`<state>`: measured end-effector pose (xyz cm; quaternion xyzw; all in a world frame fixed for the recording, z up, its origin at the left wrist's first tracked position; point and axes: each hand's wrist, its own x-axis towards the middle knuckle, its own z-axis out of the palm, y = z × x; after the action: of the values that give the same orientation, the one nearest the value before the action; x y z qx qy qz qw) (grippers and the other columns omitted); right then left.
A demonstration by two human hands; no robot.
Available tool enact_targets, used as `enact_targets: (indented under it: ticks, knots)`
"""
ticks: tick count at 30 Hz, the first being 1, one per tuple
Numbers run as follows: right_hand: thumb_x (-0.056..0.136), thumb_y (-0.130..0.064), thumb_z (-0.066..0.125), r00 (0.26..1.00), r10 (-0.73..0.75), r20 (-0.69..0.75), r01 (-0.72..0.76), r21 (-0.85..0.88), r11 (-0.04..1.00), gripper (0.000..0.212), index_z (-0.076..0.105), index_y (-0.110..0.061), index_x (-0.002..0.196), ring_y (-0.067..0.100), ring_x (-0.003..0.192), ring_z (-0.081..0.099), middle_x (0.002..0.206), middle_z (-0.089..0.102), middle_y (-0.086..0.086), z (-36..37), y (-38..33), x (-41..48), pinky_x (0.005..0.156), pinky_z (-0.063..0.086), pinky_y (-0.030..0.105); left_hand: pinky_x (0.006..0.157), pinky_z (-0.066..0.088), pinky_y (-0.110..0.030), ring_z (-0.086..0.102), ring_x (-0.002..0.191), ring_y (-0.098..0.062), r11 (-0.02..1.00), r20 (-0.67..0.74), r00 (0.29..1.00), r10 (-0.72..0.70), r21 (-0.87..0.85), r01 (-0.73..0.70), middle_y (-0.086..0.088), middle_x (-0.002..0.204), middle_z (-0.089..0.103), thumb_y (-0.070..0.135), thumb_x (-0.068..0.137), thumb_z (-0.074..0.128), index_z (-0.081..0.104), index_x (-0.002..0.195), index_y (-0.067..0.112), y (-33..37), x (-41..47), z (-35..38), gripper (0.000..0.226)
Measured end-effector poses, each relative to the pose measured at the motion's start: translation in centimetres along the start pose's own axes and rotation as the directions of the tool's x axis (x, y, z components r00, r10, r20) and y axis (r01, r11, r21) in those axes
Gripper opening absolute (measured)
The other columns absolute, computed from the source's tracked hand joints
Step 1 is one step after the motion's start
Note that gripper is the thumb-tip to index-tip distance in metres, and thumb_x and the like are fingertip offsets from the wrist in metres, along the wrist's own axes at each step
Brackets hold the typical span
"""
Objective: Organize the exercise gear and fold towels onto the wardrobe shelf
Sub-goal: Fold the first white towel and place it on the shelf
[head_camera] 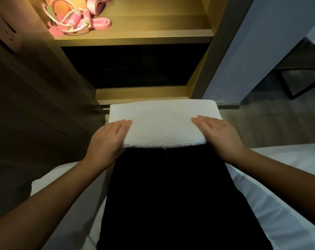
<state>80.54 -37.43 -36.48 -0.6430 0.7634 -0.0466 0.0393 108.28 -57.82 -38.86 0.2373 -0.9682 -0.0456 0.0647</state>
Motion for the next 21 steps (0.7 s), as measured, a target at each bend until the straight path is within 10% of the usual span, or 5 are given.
enact_targets:
  ticks: [3, 8, 13, 21]
  knots:
    - [0.082, -0.025, 0.077, 0.999, 0.047, 0.013, -0.047, 0.013, 0.999, 0.068, 0.047, -0.007, 0.140, 0.039, 0.120, 0.056, 0.136, 0.054, 0.021, 0.9, 0.5, -1.0, 0.099, 0.046, 0.050, 0.079, 0.054, -0.045, 0.056, 0.118, -0.036, 0.999, 0.032, 0.998, -0.046, -0.019, 0.047, -0.016, 0.131, 0.057, 0.023, 0.069, 0.087, 0.049, 0.137, 0.006, -0.2, -1.3, 0.3, 0.080]
    - [0.075, -0.015, 0.082, 0.999, 0.050, -0.010, -0.049, 0.073, 0.996, 0.064, 0.054, -0.008, 0.131, 0.038, 0.100, 0.066, 0.120, 0.066, 0.016, 0.4, 1.7, -0.6, 0.075, 0.057, 0.047, 0.056, 0.054, -0.041, 0.065, 0.099, -0.036, 0.999, 0.005, 0.999, -0.054, 0.002, 0.054, -0.012, 0.120, 0.065, 0.004, 0.063, 0.084, 0.055, 0.130, 0.007, -0.7, -0.5, -0.4, 0.073]
    - [0.080, -0.032, 0.076, 0.993, 0.090, 0.071, -0.092, 0.021, 0.996, 0.080, 0.036, -0.014, 0.147, 0.033, 0.129, 0.047, 0.147, 0.045, 0.013, 0.8, 1.4, -1.0, 0.104, 0.040, 0.047, 0.111, 0.029, -0.054, 0.047, 0.131, -0.029, 0.995, 0.145, 0.988, -0.060, 0.083, 0.049, -0.010, 0.143, 0.047, 0.037, 0.074, 0.078, 0.039, 0.143, 0.011, -0.6, -0.4, -1.0, 0.084]
    - [0.081, -0.058, 0.063, 0.978, 0.060, 0.200, -0.033, -0.139, 0.990, 0.105, -0.004, -0.026, 0.154, 0.031, 0.149, 0.009, 0.163, 0.005, 0.006, 1.3, -3.9, 2.5, 0.117, 0.013, 0.051, 0.118, 0.009, -0.057, 0.009, 0.148, -0.035, 0.982, 0.224, 0.973, -0.061, 0.191, 0.018, -0.013, 0.162, 0.007, 0.063, 0.078, 0.063, 0.000, 0.154, 0.020, 7.6, 4.2, -0.3, 0.108]
